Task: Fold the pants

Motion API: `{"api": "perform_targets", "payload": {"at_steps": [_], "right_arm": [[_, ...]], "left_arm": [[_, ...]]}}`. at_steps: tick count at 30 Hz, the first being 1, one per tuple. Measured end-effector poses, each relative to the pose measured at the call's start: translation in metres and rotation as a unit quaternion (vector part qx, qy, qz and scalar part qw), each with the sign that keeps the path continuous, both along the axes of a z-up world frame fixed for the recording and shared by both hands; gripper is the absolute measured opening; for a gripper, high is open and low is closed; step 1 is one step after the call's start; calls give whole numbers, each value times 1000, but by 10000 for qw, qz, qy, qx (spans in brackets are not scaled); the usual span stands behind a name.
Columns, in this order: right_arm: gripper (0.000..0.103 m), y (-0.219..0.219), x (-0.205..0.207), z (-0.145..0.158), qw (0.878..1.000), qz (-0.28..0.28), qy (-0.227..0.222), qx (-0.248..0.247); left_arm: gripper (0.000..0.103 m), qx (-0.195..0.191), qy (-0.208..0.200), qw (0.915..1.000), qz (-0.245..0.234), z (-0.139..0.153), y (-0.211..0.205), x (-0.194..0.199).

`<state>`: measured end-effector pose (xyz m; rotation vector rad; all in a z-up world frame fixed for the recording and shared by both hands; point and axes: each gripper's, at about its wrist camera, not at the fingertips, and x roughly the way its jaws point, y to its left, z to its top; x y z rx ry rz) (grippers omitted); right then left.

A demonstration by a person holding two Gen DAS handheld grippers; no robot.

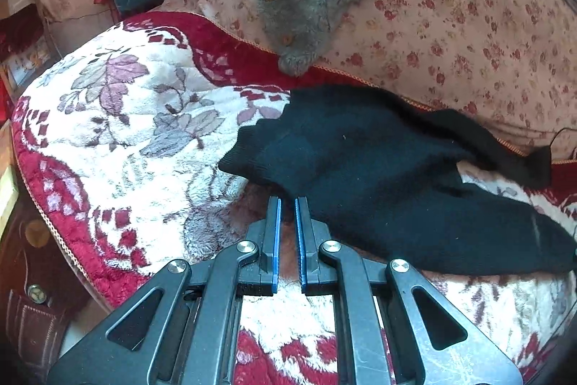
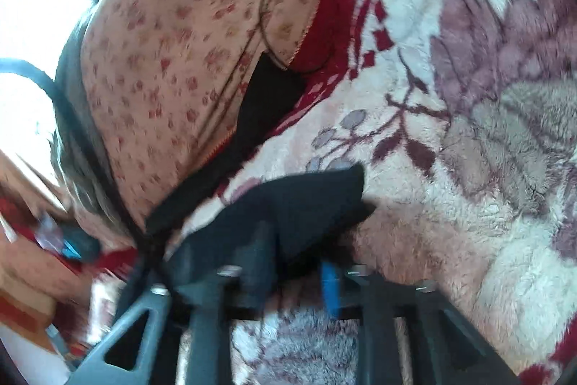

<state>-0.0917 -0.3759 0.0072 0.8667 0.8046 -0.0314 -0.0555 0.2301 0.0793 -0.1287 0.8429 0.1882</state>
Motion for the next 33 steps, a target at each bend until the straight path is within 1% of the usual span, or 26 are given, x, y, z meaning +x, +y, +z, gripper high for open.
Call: {"api": "perform_targets", "payload": {"at_steps": [1, 3, 5, 6, 7, 8, 9, 10, 11, 13, 14, 15, 16, 17, 18, 19, 20, 22, 26, 27, 28, 29, 31, 33], "right_arm": [[41, -5, 0, 0, 9998, -64, -40, 183], [41, -15, 4, -4, 9986, -142, -31, 514], [41, -18, 6, -6, 9980, -153, -17, 609], [41, -18, 7, -5, 9983, -114, -54, 565], [36, -15, 8, -4, 9989, -82, -84, 460], [19, -12, 10, -1, 9994, -55, -147, 308], [15, -6, 11, 5, 9997, 27, -254, 23], [15, -2, 12, 10, 9992, 102, -325, -208], [13, 6, 11, 19, 9973, 238, -453, -525], [13, 19, 10, 28, 9924, 500, -631, -929], [13, 27, 9, 32, 9890, 674, -705, -1114], [13, 38, 9, 36, 9837, 905, -745, -1362], [13, 44, 9, 37, 9801, 1035, -754, -1518], [13, 49, 8, 38, 9769, 1158, -765, -1623], [13, 54, 7, 36, 9748, 1289, -779, -1647], [13, 56, 6, 34, 9740, 1361, -803, -1622], [13, 58, 4, 33, 9732, 1427, -845, -1595], [12, 63, 3, 31, 9678, 1631, -1010, -1632], [12, 72, 0, 30, 9521, 2236, -1381, -1563], [12, 75, -1, 28, 9459, 2429, -1430, -1606], [12, 78, -1, 27, 9422, 2503, -1403, -1730], [12, 80, -2, 26, 9386, 2554, -1349, -1886], [12, 82, -3, 22, 9339, 2612, -1266, -2087], [12, 80, -6, 23, 9323, 2643, -1350, -2068]], "left_arm": [[6, -24, -11, 10000, -15, 3, -1, -1], [6, -94, -51, 9999, -103, 10, -6, -3], [7, -181, -29, 9994, -301, 14, -15, -3], [12, -261, 6, 9983, -513, 16, -24, -1], [20, -324, 36, 9971, -688, 17, -32, 1], [24, -404, 73, 9949, -916, 18, -45, 3], [30, -482, 119, 9919, -1165, 18, -59, 7], [31, -564, 188, 9875, -1460, 17, -77, 12], [31, -614, 240, 9844, -1634, 17, -88, 15], [31, -739, 401, 9715, -2217, 12, -129, 28], [31, -743, 418, 9676, -2376, 10, -141, 32], [31, -706, 434, 9618, -2609, 7, -162, 40], [31, -668, 453, 9553, -2844, 4, -183, 48], [31, -675, 466, 9510, -2980, 1, -196, 51], [31, -753, 512, 9411, -3255, -4, -221, 59], [31, -801, 561, 9360, -3382, -7, -233, 63], [31, -910, 662, 9262, -3600, -12, -257, 73], [31, -1086, 774, 9121, -3876, -17, -289, 91], [31, -1298, 851, 8921, -4244, -20, -336, 111], [31, -1330, 852, 8873, -4333, -21, -346, 112], [31, -1353, 843, 8822, -4431, -21, -355, 114], [31, -1347, 819, 8742, -4593, -22, -365, 116], [41, -1296, 811, 8592, -4883, -25, -381, 119], [41, -1328, 877, 8400, -5187, -30, -392, 122]]}}
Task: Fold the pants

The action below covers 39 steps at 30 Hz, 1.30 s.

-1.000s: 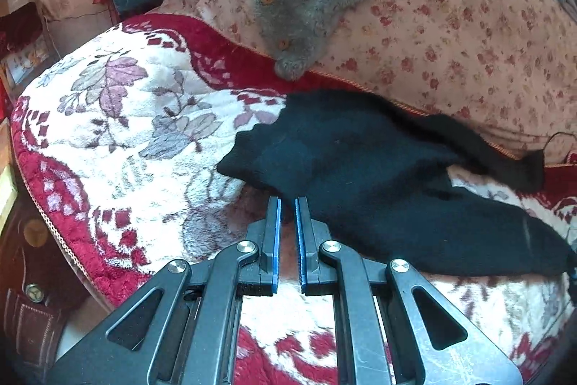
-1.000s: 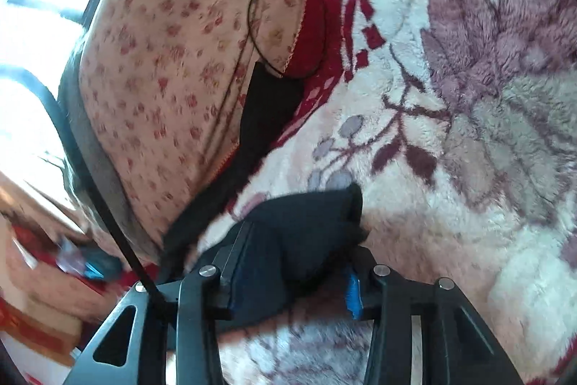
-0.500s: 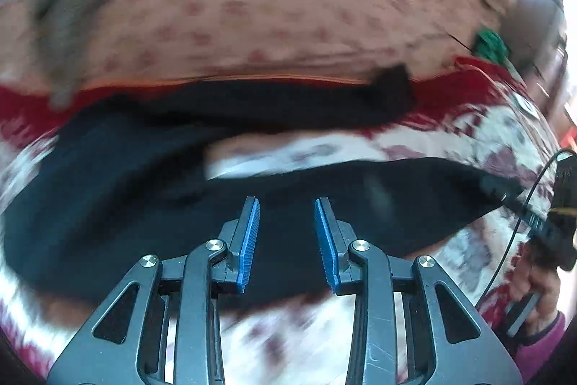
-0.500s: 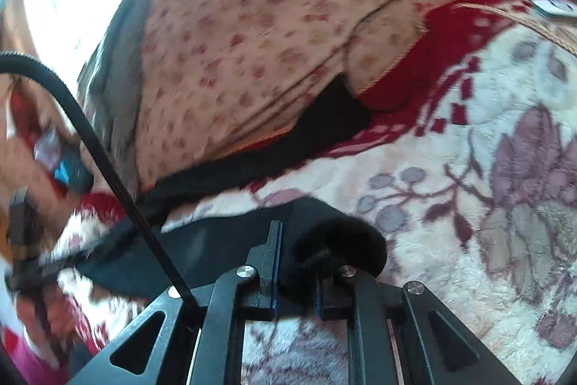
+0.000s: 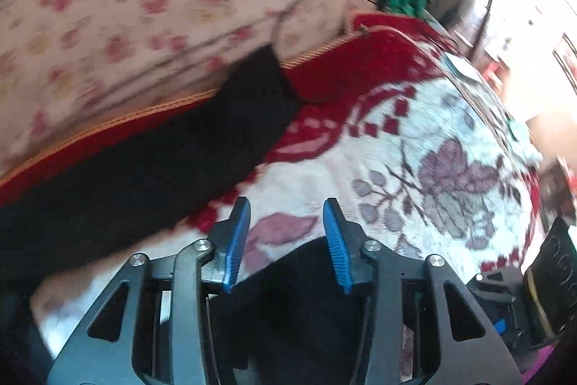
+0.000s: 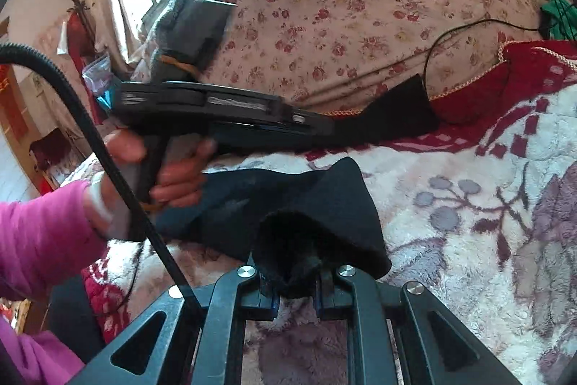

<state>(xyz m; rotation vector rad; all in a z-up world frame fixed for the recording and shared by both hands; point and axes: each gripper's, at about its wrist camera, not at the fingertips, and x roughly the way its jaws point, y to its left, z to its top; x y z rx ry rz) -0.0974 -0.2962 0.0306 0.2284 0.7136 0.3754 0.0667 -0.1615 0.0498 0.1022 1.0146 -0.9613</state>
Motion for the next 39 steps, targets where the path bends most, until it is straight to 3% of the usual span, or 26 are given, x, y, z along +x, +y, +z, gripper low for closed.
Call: {"api": "perform_targets", "payload": {"at_steps": [3, 6, 7, 12, 17, 22, 24, 27, 29, 30, 32, 34, 36, 38, 39], "right_arm": [[12, -3, -1, 2, 9999, -2, -94, 53], [12, -2, -3, 2, 9999, 19, -105, 90], [12, -2, -3, 3, 9998, 34, -113, 127], [12, -6, -3, 5, 9993, 46, -146, 338], [12, -13, -4, 8, 9980, 34, -195, 602], [12, -20, -4, 12, 9969, -154, -364, 678], [12, -23, -2, 16, 9970, -415, -468, 450], [12, -26, -1, 23, 9943, -737, -702, 309], [12, -19, -2, 25, 9945, -640, -827, 22], [12, -16, 2, 20, 9963, -610, -604, -92], [12, -23, 18, -3, 9946, -940, 329, -293], [16, -44, 22, -22, 9868, -1299, 954, 144], [25, -66, 25, -32, 9767, -1355, 1237, 1113], [41, -79, 29, -37, 9643, -1558, 1256, 1733], [44, -87, 35, -41, 9554, -1686, 1256, 2074]], "left_arm": [[42, -83, 179, 9984, -524, -7, -12, 5], [60, -286, 452, 9919, -1155, -11, -18, 6], [61, -335, 569, 9896, -1281, -14, -18, 8], [62, -281, 862, 9843, -1515, -24, -16, 17], [69, -569, 1191, 9721, -1939, -23, -8, 23], [71, -578, 1347, 9708, -1897, -31, -8, 26], [70, -522, 1165, 9704, -2049, -30, -9, 17], [47, -394, 788, 9713, -2209, -27, -15, -1], [43, -95, 374, 9756, -2161, -28, -21, -11], [39, 156, 152, 9774, -2103, -31, -25, -16], [38, 588, -302, 9761, -2071, -34, -33, -28], [38, 739, -545, 9745, -2048, -32, -35, -33], [38, 890, -746, 9717, -2058, -30, -37, -39], [38, 924, -817, 9707, -2062, -31, -38, -41], [38, 921, -788, 9715, -2037, -31, -38, -40]]}}
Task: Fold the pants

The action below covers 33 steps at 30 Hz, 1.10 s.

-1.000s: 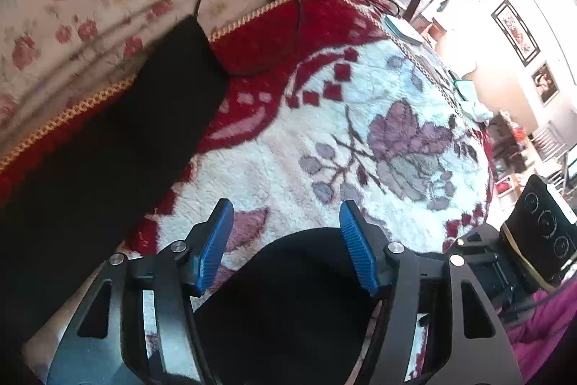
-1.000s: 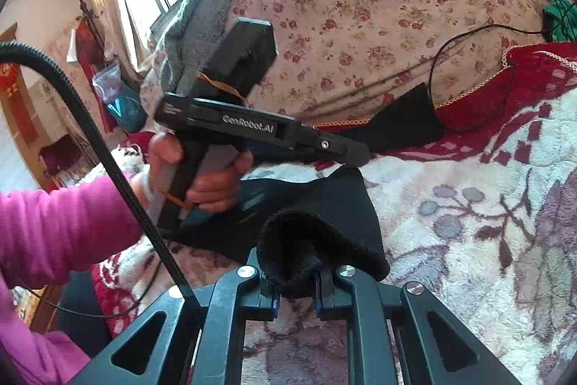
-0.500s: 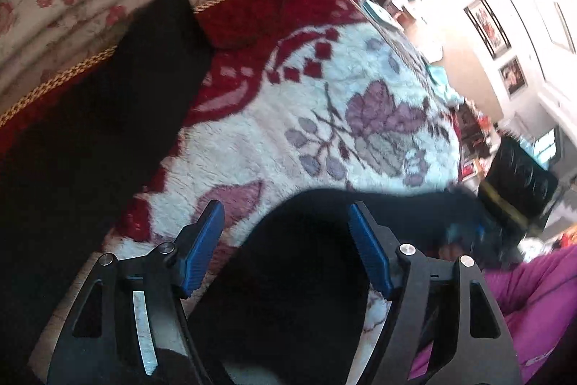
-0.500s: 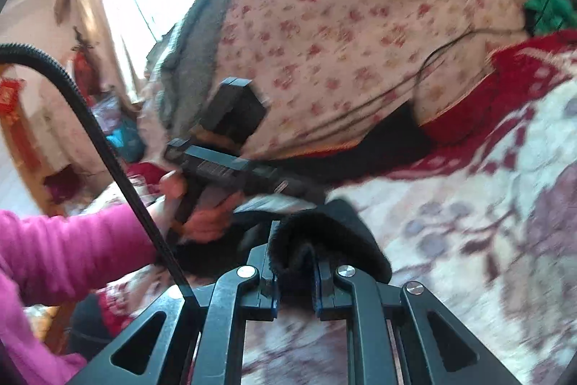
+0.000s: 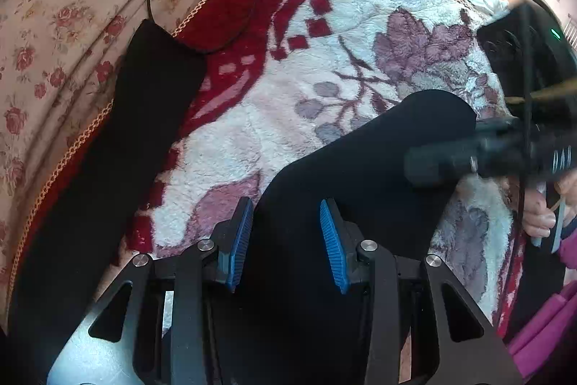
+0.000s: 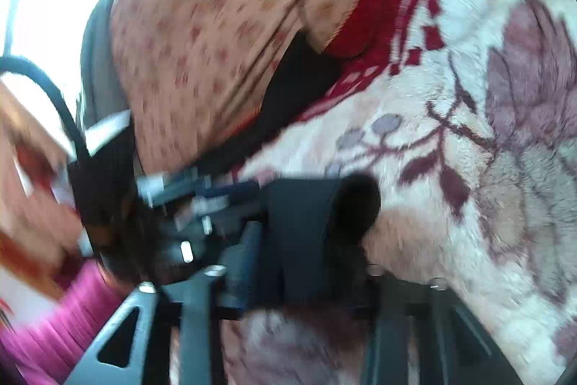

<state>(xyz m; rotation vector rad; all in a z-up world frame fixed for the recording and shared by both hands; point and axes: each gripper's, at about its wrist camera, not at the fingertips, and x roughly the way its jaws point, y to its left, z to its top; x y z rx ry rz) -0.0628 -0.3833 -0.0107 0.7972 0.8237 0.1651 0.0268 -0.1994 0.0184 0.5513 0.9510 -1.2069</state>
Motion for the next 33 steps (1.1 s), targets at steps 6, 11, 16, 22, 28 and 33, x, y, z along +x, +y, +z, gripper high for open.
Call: {"api": "perform_targets", "payload": {"at_steps": [6, 11, 16, 22, 28, 33], "right_arm": [[44, -18, 47, -5, 9934, 316, -62, 1097], [44, -13, 43, 17, 9966, 196, -557, 577], [44, -3, 31, 31, 9790, -752, 244, -1878], [44, 32, 30, 37, 9498, -492, 540, -3042], [44, 48, 27, 36, 9348, -251, 771, -3457], [46, 60, 25, 62, 9587, -77, 308, -2827]], "left_arm": [[38, -93, 202, 9995, 206, 1, 2, 2], [38, -411, 553, 9973, 267, 10, 6, -5], [38, -316, 359, 9973, 564, 5, -4, -14], [38, -337, 295, 9929, 1100, 8, 3, -17], [38, -404, 168, 9823, 1819, 19, 42, -25], [38, -258, 60, 9719, 2340, 31, 93, -27]]}}
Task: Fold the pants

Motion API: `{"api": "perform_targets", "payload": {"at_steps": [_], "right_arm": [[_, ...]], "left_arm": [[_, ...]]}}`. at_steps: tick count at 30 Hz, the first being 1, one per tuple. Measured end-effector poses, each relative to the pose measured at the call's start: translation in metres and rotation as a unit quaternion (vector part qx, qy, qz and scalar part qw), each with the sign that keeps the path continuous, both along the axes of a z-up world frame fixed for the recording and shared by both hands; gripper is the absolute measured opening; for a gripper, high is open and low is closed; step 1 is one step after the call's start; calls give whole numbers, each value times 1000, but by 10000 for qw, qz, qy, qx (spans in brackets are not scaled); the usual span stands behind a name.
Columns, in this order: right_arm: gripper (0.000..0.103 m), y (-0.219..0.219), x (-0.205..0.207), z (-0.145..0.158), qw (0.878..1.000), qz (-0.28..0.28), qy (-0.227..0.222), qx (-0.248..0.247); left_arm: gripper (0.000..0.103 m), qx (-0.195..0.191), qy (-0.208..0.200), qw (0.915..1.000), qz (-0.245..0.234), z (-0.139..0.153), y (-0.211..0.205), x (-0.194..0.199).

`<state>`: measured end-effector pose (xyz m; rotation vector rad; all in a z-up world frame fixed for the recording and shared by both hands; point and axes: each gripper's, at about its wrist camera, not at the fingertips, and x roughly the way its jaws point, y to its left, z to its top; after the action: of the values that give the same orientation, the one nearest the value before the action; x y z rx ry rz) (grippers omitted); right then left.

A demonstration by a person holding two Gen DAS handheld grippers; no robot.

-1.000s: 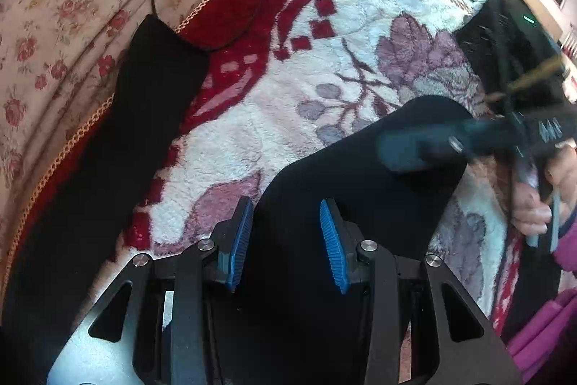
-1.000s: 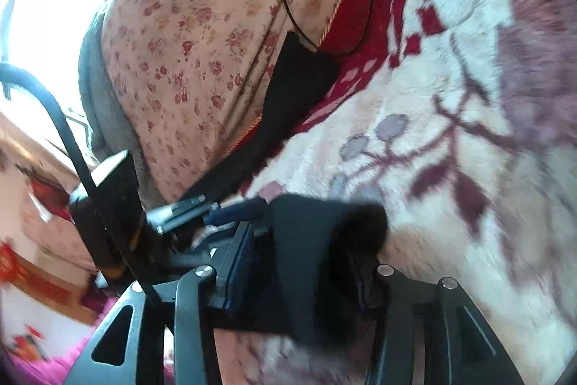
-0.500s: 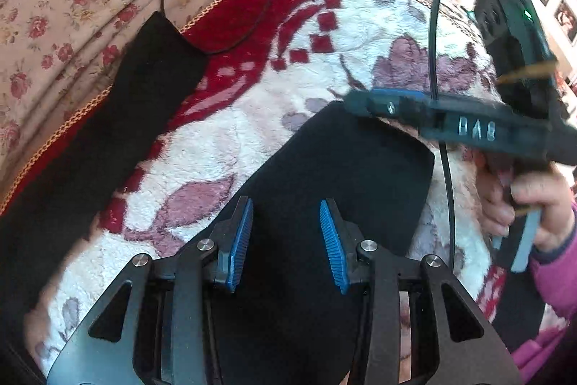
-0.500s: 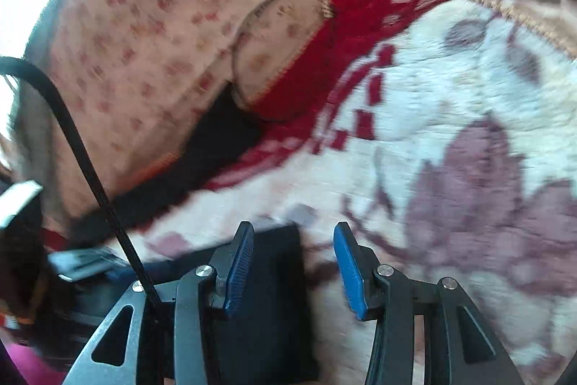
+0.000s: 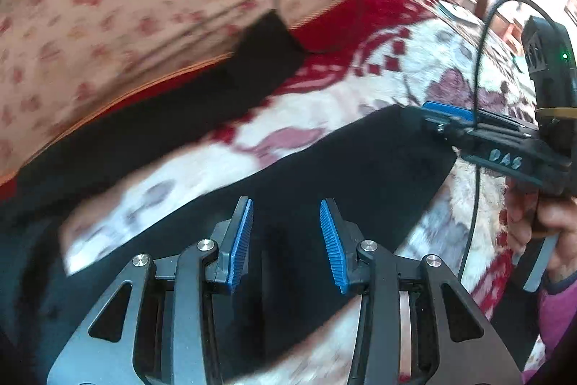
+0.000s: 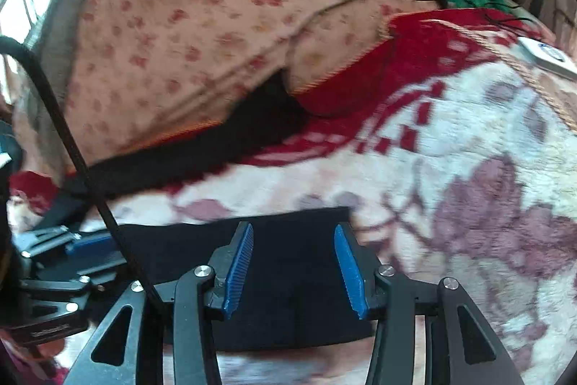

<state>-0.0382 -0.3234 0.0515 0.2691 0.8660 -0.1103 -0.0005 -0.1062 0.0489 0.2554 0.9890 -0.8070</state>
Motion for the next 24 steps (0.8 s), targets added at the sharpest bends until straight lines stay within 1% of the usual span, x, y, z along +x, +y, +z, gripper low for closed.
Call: {"api": "perform_targets", "payload": {"at_steps": [2, 3, 4, 5, 8, 10, 12, 15, 16, 18, 20, 21, 23, 24], "right_arm": [[47, 13, 10, 6, 9992, 267, -84, 286], [48, 21, 18, 8, 9979, 402, -95, 490], [48, 22, 25, 8, 9965, 481, -80, 679], [48, 25, 32, 9, 9947, 518, -76, 891], [48, 28, 53, 3, 9889, 514, -28, 1391], [48, 27, 71, -9, 9835, 425, 146, 1753], [48, 22, 87, -22, 9756, 343, 222, 2155], [50, 12, 111, -39, 9638, 142, 373, 2638], [51, 8, 119, -45, 9599, 55, 407, 2773], [51, -1, 131, -57, 9544, -198, 564, 2924], [51, -7, 136, -64, 9502, -310, 570, 3048], [52, -11, 139, -67, 9502, -361, 556, 3044], [53, -14, 143, -70, 9511, -368, 538, 3018], [54, -16, 147, -71, 9509, -340, 526, 3031]], "left_arm": [[38, -39, 109, 9996, 258, 3, 23, 5], [38, -78, 218, 9986, 485, 5, 42, 12], [39, -96, 261, 9977, 620, 6, 53, 15], [39, -140, 322, 9954, 892, 9, 73, 23], [44, -214, 379, 9879, 1487, 12, 115, 41], [48, -393, 563, 9788, 1931, 11, 146, 58], [50, -573, 770, 9694, 2261, 9, 168, 71], [52, -972, 1114, 9483, 2808, 2, 200, 96], [53, -1024, 1187, 9434, 2921, -1, 205, 100], [53, -1126, 1362, 9275, 3296, -11, 221, 115], [53, -1194, 1491, 9115, 3642, -21, 235, 125], [53, -1235, 1559, 9045, 3772, -25, 239, 129], [53, -1431, 1725, 8922, 3921, -34, 249, 137], [53, -1499, 1775, 8889, 3947, -36, 251, 140]]}}
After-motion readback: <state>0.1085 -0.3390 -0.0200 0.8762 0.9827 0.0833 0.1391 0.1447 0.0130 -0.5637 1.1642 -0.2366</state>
